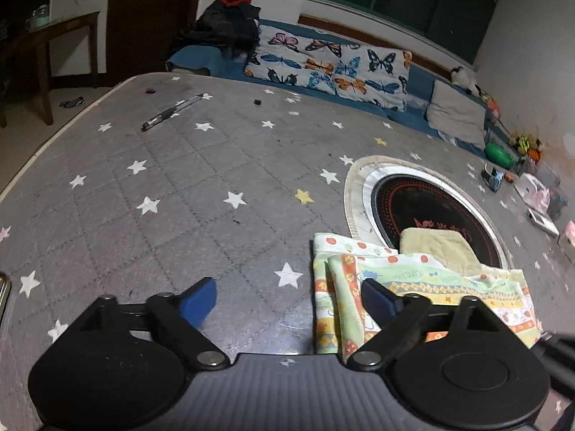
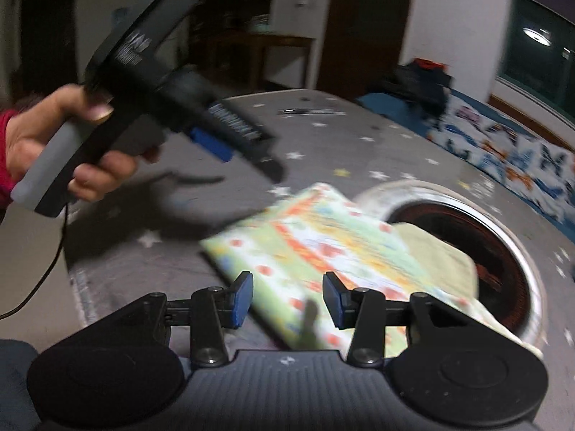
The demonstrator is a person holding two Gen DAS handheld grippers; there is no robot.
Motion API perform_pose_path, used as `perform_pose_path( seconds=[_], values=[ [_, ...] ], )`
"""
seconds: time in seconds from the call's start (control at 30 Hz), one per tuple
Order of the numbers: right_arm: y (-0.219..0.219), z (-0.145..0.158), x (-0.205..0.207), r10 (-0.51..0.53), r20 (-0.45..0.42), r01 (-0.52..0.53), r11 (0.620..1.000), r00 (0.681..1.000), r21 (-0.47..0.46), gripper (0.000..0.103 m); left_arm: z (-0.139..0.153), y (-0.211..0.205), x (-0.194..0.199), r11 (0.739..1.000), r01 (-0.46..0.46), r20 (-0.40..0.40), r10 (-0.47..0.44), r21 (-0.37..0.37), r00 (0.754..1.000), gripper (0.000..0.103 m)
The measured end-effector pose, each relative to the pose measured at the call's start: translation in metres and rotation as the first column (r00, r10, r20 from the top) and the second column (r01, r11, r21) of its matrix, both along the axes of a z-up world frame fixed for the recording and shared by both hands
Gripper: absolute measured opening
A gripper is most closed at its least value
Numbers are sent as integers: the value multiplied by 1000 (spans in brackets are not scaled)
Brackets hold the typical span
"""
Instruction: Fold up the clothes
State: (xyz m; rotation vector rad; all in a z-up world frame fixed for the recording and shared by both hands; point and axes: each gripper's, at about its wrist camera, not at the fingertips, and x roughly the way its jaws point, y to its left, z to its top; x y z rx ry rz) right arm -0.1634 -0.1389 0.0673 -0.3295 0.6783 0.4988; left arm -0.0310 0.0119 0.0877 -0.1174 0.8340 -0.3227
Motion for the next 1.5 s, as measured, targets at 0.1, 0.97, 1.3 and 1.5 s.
perform_pose_path(
  seconds=[0.1,0.97,1.3,1.5],
  values=[
    [22,-8,5,58,3,-57,997,998,-43,44,0,6,1,999,-17,-27,15,-52,1000,93],
    [4,7,22,-19,1,19,991,1000,133,17,-22,-3,20,908,-177,-273,73,-379,959,97],
    [-13,17,20,-57,6,54,973,998,222,16,-30,-13,22,885,-211,-341,64,-414,938,95],
    [-7,11,16,-32,16,28,978,999,205,16,-38,-17,25,883,-208,-367,44,-421,929,49]
  ],
)
